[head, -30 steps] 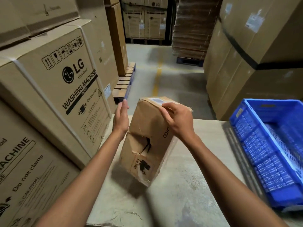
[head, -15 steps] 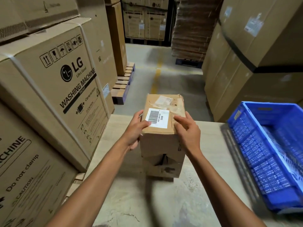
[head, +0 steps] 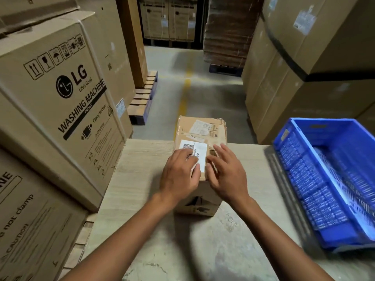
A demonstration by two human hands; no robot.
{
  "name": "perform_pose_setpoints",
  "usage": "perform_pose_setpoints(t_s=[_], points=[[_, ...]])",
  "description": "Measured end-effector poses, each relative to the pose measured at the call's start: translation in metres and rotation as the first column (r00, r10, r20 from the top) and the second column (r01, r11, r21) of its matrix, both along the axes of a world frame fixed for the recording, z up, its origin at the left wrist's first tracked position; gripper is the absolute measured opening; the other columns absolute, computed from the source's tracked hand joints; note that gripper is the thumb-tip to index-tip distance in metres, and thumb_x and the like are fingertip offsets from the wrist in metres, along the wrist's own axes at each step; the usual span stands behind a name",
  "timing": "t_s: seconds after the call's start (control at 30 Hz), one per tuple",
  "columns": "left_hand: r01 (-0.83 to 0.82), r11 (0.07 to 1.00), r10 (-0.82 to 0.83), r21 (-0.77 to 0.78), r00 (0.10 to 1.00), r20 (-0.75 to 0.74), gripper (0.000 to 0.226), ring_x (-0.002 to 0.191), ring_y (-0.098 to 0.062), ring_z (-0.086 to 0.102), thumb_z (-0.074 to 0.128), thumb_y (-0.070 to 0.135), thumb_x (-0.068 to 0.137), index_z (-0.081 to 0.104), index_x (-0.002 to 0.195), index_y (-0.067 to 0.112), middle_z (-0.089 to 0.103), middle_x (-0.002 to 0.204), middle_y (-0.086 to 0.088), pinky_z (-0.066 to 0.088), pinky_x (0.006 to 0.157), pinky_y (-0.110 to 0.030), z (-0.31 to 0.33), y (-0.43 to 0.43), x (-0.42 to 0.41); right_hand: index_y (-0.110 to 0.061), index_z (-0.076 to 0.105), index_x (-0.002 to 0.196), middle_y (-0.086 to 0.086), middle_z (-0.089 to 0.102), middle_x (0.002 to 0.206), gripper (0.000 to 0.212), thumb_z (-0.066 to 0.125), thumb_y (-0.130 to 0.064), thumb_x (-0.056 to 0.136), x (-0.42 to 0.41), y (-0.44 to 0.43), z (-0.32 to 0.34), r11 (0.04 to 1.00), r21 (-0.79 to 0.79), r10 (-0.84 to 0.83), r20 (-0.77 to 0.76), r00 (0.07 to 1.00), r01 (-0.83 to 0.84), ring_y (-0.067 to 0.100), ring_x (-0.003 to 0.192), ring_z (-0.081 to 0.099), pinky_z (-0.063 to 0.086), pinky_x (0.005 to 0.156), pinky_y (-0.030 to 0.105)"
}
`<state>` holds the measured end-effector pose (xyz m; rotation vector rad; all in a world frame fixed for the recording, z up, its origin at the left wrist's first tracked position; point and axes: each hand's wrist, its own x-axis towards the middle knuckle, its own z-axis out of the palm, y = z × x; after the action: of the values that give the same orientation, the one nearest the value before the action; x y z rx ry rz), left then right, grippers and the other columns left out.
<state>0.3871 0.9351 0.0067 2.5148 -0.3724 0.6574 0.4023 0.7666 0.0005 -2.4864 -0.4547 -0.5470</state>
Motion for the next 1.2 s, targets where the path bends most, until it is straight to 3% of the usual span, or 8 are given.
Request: perform_pose_setpoints(t_s=[0.23, 0.33, 0.53, 0.7, 0.8, 0.93, 1.07, 1.2], points=[[-0.011, 0.998, 0.013, 0.062, 1.000, -0.022, 0.020, 0.093, -0.024, 0.059, 0.056, 0.021, 0.086, 0.069, 0.092, 0.007, 0.065, 0.098, -0.006, 0.054, 0.072, -0.038, 0.005, 0.006, 0.005, -0.009, 0.072, 0.119, 0.013, 0.067, 0.130, 0.036, 0.059, -0.025, 0.089, 0.001, 0.005, 0.000, 0.989, -0.150, -0.010, 0.026, 1.000, 0.014, 0.032, 0.125, 0.059, 0.045, 0.106, 0.043], [-0.007, 0.995, 0.015, 0.097, 0.996, -0.089, 0.022, 0.107, -0.025, 0.056, 0.059, 0.019, 0.087, 0.068, 0.103, 0.006, 0.065, 0.114, -0.009, 0.056, 0.084, -0.037, 0.004, 0.005, 0.004, -0.010, 0.069, 0.122, 0.012, 0.064, 0.133, 0.038, 0.054, -0.028, 0.092, -0.002, 0.002, 0.003, 0.983, -0.185, 0.001, 0.019, 1.000, 0.003, 0.029, 0.126, 0.055, 0.044, 0.106, 0.042], [-0.010, 0.962, 0.077, 0.272, 0.968, -0.238, 0.039, 0.115, -0.023, 0.046, 0.052, 0.033, 0.096, 0.062, 0.128, 0.012, 0.055, 0.127, -0.008, 0.049, 0.092, -0.035, 0.033, 0.001, 0.029, -0.018, 0.064, 0.104, 0.003, 0.060, 0.107, 0.033, 0.048, -0.045, 0.092, 0.022, 0.002, 0.032, 0.934, -0.358, -0.036, -0.115, 0.993, -0.007, 0.024, 0.097, 0.054, 0.039, 0.074, 0.034], [0.029, 0.965, 0.096, 0.262, 0.888, -0.450, 0.056, 0.154, -0.026, 0.004, 0.034, 0.039, 0.105, 0.024, 0.157, 0.021, 0.009, 0.167, -0.008, 0.014, 0.123, -0.041, 0.032, -0.001, 0.050, -0.016, 0.060, 0.127, 0.007, 0.057, 0.132, 0.048, 0.037, -0.045, 0.096, 0.039, 0.016, 0.036, 0.941, -0.337, -0.031, -0.189, 0.981, -0.035, 0.024, 0.118, 0.051, 0.042, 0.101, 0.041], [0.020, 0.955, 0.118, 0.296, 0.890, -0.440, 0.059, 0.154, -0.024, 0.005, 0.032, 0.041, 0.106, 0.021, 0.159, 0.019, 0.010, 0.167, -0.007, 0.010, 0.123, -0.038, 0.027, 0.003, 0.052, -0.014, 0.060, 0.130, 0.008, 0.057, 0.136, 0.050, 0.037, -0.042, 0.097, 0.039, 0.014, 0.033, 0.941, -0.331, 0.005, -0.188, 0.982, -0.069, 0.026, 0.122, 0.052, 0.039, 0.108, 0.042], [0.019, 0.932, 0.117, 0.363, 0.929, -0.350, 0.055, 0.147, -0.026, 0.024, 0.035, 0.038, 0.104, 0.034, 0.153, 0.014, 0.030, 0.160, -0.010, 0.022, 0.119, -0.039, 0.026, 0.001, 0.056, -0.019, 0.061, 0.121, 0.004, 0.060, 0.125, 0.052, 0.028, -0.049, 0.094, 0.048, 0.011, 0.029, 0.917, -0.398, -0.035, -0.141, 0.989, -0.025, 0.024, 0.110, 0.054, 0.042, 0.093, 0.039], [-0.053, 0.924, 0.141, 0.379, 0.968, -0.209, 0.035, 0.112, -0.022, 0.051, 0.046, 0.034, 0.098, 0.064, 0.121, 0.015, 0.061, 0.119, -0.004, 0.046, 0.093, -0.038, 0.033, 0.004, 0.074, -0.021, 0.058, 0.102, 0.004, 0.058, 0.106, 0.041, 0.031, -0.050, 0.093, 0.065, 0.023, 0.028, 0.895, -0.442, -0.091, -0.037, 0.995, 0.065, 0.023, 0.094, 0.050, 0.029, 0.074, 0.037], [-0.114, 0.952, 0.162, 0.284, 0.975, -0.153, 0.025, 0.100, -0.024, 0.055, 0.051, 0.025, 0.096, 0.071, 0.102, 0.012, 0.061, 0.099, -0.004, 0.048, 0.082, -0.039, 0.036, 0.000, 0.098, -0.023, 0.054, 0.123, 0.007, 0.052, 0.125, 0.041, 0.033, -0.048, 0.099, 0.072, 0.026, 0.022, 0.908, -0.413, -0.121, -0.098, 0.988, 0.071, 0.026, 0.117, 0.047, 0.036, 0.095, 0.047]])
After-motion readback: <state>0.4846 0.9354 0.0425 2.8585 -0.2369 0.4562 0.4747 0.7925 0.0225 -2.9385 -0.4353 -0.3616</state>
